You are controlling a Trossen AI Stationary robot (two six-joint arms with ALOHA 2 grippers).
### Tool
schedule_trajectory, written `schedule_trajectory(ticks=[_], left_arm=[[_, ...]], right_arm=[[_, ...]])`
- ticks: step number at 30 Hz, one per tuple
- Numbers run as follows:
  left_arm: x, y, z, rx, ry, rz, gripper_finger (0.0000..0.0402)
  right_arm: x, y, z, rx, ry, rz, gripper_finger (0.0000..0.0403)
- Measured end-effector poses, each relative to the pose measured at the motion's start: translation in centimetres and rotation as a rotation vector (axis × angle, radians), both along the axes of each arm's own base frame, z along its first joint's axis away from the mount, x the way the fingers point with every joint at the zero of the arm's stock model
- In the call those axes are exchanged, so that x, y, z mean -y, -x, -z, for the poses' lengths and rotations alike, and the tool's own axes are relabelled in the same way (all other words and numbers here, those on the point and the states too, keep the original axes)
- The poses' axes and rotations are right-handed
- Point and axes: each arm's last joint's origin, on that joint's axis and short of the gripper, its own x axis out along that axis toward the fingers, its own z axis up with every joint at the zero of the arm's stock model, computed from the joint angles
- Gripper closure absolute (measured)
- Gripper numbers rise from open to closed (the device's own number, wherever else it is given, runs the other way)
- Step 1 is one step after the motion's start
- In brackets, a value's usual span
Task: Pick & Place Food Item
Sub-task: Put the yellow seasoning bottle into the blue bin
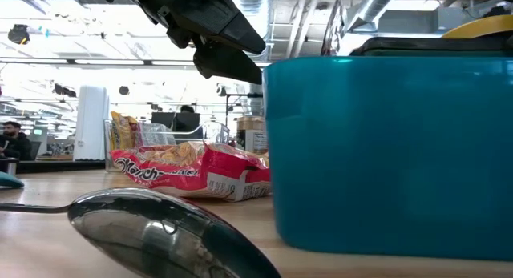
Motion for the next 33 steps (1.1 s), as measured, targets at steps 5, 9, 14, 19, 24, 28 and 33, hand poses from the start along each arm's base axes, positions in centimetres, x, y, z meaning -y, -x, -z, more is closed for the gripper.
schedule_trajectory(ticks=[5, 9, 14, 19, 24, 28, 33], left_arm=[[0.0, 0.0, 0.0, 0.0, 0.0, 0.0, 0.0108], [0.0, 0.0, 0.0, 0.0, 0.0, 0.0, 0.0108], [0.0, 0.0, 0.0, 0.0, 0.0, 0.0, 0.0108], [0.0, 0.0, 0.0, 0.0, 0.0, 0.001, 0.0108], [0.0, 0.0, 0.0, 0.0, 0.0, 0.001, 0.0108], [0.0, 0.0, 0.0, 0.0, 0.0, 0.001, 0.0108], [0.0, 0.0, 0.0, 0.0, 0.0, 0.001, 0.0108]], right_arm=[[0.0, 0.0, 0.0, -0.001, -0.001, 0.0, 0.0162], [0.0, 0.0, 0.0, -0.002, -0.001, -0.001, 0.0162], [0.1, -0.1, 0.0, -0.002, -0.001, 0.003, 0.0161], [0.2, -0.3, 0.0, -0.009, -0.005, 0.004, 0.0137], [0.0, -0.5, -0.2, -0.052, 0.025, -0.066, 0.0117], [-0.4, -0.7, -0.6, -0.054, 0.03, -0.084, 0.0116], [-0.4, -0.9, -1.0, -0.063, 0.044, -0.082, 0.0116]])
